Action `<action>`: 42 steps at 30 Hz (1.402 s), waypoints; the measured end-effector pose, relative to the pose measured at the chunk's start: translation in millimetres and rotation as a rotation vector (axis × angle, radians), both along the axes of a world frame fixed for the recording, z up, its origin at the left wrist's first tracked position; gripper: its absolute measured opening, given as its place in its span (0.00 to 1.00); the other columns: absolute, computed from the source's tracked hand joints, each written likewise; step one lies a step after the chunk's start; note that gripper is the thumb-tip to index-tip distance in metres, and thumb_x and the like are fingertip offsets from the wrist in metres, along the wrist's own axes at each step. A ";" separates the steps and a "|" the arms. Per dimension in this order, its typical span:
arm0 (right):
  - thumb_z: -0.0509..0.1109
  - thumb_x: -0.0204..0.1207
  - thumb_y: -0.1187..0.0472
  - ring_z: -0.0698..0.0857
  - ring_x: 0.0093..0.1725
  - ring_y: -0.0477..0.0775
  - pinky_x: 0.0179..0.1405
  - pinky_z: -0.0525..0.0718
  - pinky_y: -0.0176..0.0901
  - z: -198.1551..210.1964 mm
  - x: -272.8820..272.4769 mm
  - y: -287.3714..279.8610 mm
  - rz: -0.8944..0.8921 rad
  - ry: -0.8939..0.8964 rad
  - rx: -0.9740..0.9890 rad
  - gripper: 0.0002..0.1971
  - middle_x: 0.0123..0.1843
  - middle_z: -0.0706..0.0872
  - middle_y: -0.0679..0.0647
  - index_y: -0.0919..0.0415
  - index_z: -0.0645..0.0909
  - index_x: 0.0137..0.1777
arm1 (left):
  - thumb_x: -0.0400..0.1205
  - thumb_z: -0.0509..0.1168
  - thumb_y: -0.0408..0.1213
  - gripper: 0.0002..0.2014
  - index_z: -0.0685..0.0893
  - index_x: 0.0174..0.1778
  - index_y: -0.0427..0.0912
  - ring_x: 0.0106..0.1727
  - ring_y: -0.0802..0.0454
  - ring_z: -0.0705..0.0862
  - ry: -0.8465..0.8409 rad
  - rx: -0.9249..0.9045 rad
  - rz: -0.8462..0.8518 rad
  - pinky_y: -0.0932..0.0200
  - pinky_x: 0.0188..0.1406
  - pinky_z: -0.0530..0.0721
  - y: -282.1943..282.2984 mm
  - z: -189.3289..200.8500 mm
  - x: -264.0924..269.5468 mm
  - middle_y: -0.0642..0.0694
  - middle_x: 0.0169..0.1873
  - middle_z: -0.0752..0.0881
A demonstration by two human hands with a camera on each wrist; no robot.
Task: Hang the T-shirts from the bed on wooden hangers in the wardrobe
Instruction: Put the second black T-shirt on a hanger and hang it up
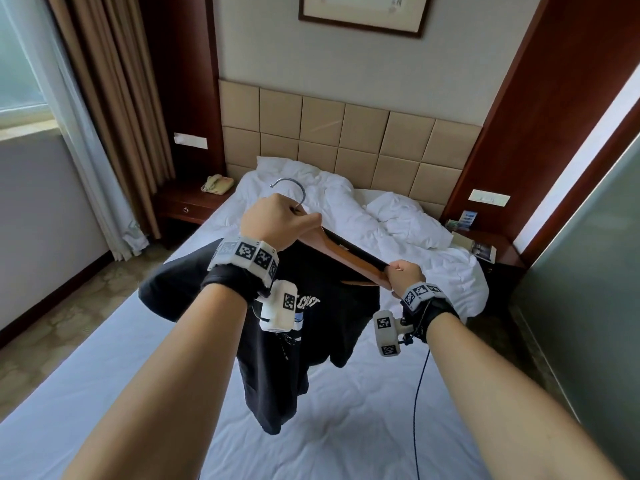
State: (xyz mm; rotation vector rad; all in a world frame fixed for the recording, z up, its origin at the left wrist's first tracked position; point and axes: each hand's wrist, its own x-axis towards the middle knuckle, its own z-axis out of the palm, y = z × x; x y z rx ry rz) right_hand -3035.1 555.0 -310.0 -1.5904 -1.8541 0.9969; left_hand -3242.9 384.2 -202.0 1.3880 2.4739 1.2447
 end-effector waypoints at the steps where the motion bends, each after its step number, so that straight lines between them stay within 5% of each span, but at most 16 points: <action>1: 0.67 0.77 0.63 0.82 0.38 0.61 0.43 0.88 0.53 0.3 -0.5 -0.6 -0.012 -0.001 0.002 0.07 0.38 0.84 0.57 0.60 0.86 0.43 | 0.68 0.69 0.56 0.23 0.87 0.33 0.35 0.26 0.53 0.78 -0.014 0.003 -0.005 0.58 0.26 0.72 0.2 -2.0 -0.3 0.49 0.22 0.79; 5: 0.64 0.77 0.64 0.84 0.43 0.65 0.40 0.82 0.46 2.7 5.1 -4.7 -0.045 -0.149 0.159 0.10 0.46 0.85 0.58 0.50 0.84 0.46 | 0.69 0.70 0.53 0.20 0.85 0.29 0.36 0.26 0.48 0.81 -0.025 0.054 0.046 0.60 0.25 0.72 -3.3 -2.5 0.3 0.48 0.21 0.80; 10: 0.61 0.77 0.64 0.78 0.45 0.65 0.43 0.77 0.46 7.7 3.3 -8.0 -0.045 -0.330 0.212 0.12 0.47 0.76 0.56 0.49 0.84 0.49 | 0.70 0.69 0.54 0.20 0.85 0.31 0.37 0.28 0.50 0.80 0.035 0.072 0.093 0.57 0.29 0.73 -3.1 4.4 2.1 0.43 0.25 0.83; 15: 0.61 0.74 0.65 0.77 0.38 0.62 0.32 0.69 0.40 18.6 -5.1 -6.7 -0.055 -0.228 0.197 0.10 0.38 0.79 0.55 0.55 0.83 0.39 | 0.70 0.69 0.54 0.21 0.84 0.31 0.35 0.28 0.51 0.76 0.037 0.070 0.097 0.57 0.30 0.71 -2.0 3.1 1.8 0.48 0.23 0.77; 18: 0.66 0.72 0.63 0.71 0.34 0.57 0.30 0.63 0.43 21.5 -7.3 -3.8 -0.041 -0.078 0.148 0.09 0.29 0.72 0.56 0.60 0.77 0.30 | 0.70 0.69 0.54 0.21 0.83 0.30 0.35 0.27 0.51 0.75 0.032 0.059 0.077 0.57 0.30 0.71 -2.2 0.1 0.3 0.48 0.22 0.76; 21: 0.68 0.74 0.60 0.70 0.37 0.54 0.32 0.63 0.45 23.3 -9.2 -3.8 -0.015 0.028 0.071 0.13 0.33 0.72 0.58 0.73 0.79 0.37 | 0.70 0.70 0.54 0.22 0.77 0.25 0.38 0.24 0.52 0.73 0.022 0.058 0.044 0.58 0.27 0.69 -1.3 -4.0 0.6 0.51 0.20 0.72; 24: 0.68 0.76 0.59 0.69 0.35 0.55 0.30 0.63 0.45 25.2 -13.9 -7.8 0.007 0.058 0.026 0.12 0.31 0.69 0.56 0.63 0.75 0.33 | 0.72 0.72 0.56 0.24 0.73 0.23 0.41 0.22 0.53 0.69 -0.022 0.083 -0.031 0.58 0.25 0.64 -0.7 -7.3 2.0 0.49 0.20 0.70; 28: 0.67 0.77 0.59 0.65 0.33 0.54 0.29 0.61 0.47 22.7 -18.4 -12.3 0.004 0.100 0.066 0.16 0.28 0.63 0.54 0.60 0.67 0.30 | 0.72 0.73 0.58 0.28 0.84 0.34 0.30 0.25 0.53 0.75 -0.138 0.142 -0.073 0.57 0.27 0.69 -0.8 -10.1 1.9 0.46 0.23 0.78; 31: 0.65 0.79 0.61 0.62 0.31 0.52 0.29 0.59 0.47 20.6 -17.8 -15.3 0.001 0.180 0.109 0.19 0.27 0.62 0.53 0.59 0.63 0.29 | 0.70 0.73 0.60 0.31 0.84 0.36 0.29 0.25 0.53 0.75 -0.206 0.174 -0.051 0.57 0.28 0.69 1.5 -15.1 -0.6 0.46 0.23 0.78; 36: 0.67 0.80 0.59 0.65 0.30 0.51 0.29 0.62 0.45 21.2 -18.2 -21.7 0.054 0.203 0.166 0.22 0.26 0.65 0.54 0.59 0.64 0.26 | 0.72 0.73 0.59 0.27 0.87 0.36 0.33 0.24 0.54 0.76 -0.218 0.141 -0.080 0.58 0.28 0.70 4.3 -17.6 4.1 0.46 0.24 0.81; 42: 0.64 0.80 0.58 0.68 0.32 0.54 0.32 0.63 0.48 24.7 -30.5 -35.9 0.131 0.141 0.242 0.18 0.28 0.69 0.57 0.61 0.68 0.29 | 0.65 0.72 0.66 0.30 0.87 0.34 0.36 0.33 0.42 0.88 -0.225 0.127 -0.092 0.54 0.29 0.77 19.3 -24.5 16.0 0.40 0.30 0.88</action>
